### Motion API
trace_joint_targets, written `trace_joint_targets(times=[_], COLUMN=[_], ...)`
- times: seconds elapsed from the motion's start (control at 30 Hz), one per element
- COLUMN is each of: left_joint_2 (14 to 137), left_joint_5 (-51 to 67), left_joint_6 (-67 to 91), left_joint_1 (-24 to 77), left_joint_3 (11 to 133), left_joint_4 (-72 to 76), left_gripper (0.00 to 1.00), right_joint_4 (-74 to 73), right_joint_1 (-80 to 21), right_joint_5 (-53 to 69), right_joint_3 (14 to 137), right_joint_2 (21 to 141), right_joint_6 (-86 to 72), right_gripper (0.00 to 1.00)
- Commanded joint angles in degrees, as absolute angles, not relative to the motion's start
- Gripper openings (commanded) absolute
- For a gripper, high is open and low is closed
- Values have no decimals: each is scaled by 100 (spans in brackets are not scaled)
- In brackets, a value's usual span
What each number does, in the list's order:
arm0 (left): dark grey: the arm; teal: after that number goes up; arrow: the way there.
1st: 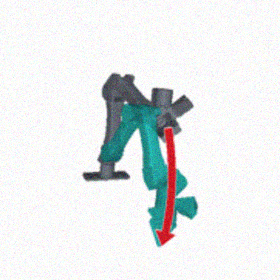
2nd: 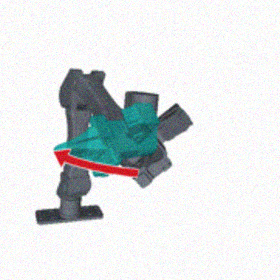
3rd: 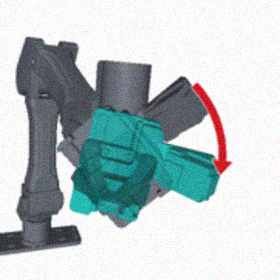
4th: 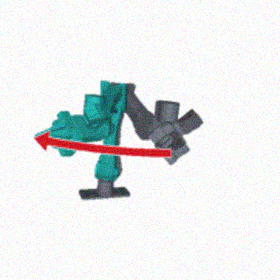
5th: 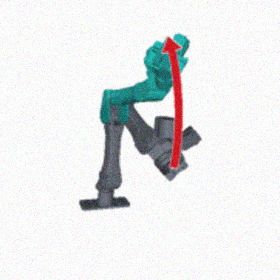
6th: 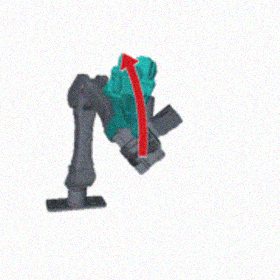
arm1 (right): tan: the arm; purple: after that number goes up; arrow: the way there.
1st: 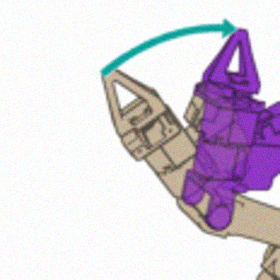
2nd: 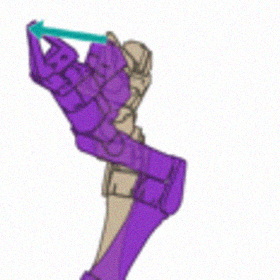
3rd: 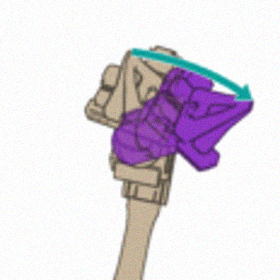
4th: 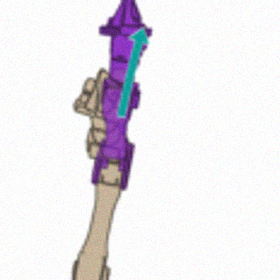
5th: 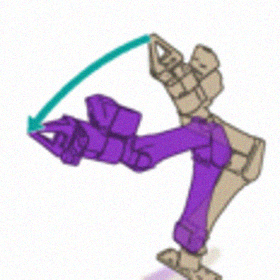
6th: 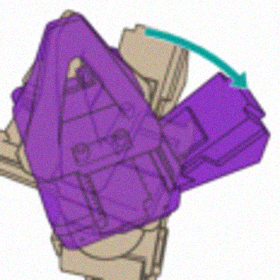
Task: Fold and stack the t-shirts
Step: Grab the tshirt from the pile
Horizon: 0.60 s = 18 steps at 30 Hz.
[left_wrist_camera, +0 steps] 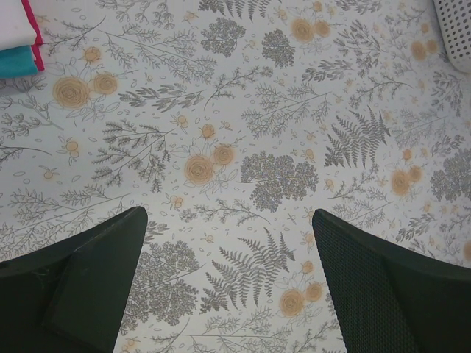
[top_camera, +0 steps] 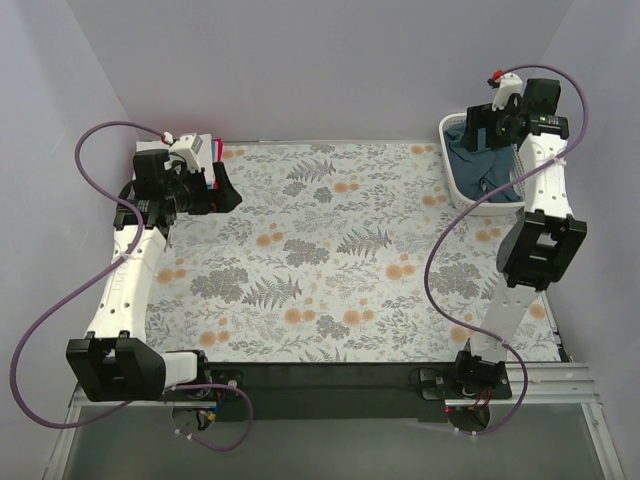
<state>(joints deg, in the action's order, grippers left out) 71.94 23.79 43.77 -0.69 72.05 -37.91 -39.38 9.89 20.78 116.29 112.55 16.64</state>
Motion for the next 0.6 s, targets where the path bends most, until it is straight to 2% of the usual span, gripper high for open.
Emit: trace_joint_targets(times=[0.0, 0.17, 0.57], left_joint_2=[7268, 7356, 7515], left_joint_5=[2461, 2285, 2197], left_joint_6=[4368, 4263, 4157], left_joint_1=[-79, -79, -79], left_joint_3=[7392, 7295, 7163], left_joint_4=[-3876, -3867, -3858], left_gripper=[95, 95, 96], right_joint_4=[-4025, -3850, -3094], right_joint_1=[1142, 1248, 1432], right_joint_5=[1750, 1468, 1037], right_joint_3=[12487, 13051, 12736], right_joint_2=[12118, 13137, 14123], right_joint_6=[1679, 1696, 1258], right_gripper=[98, 98, 98])
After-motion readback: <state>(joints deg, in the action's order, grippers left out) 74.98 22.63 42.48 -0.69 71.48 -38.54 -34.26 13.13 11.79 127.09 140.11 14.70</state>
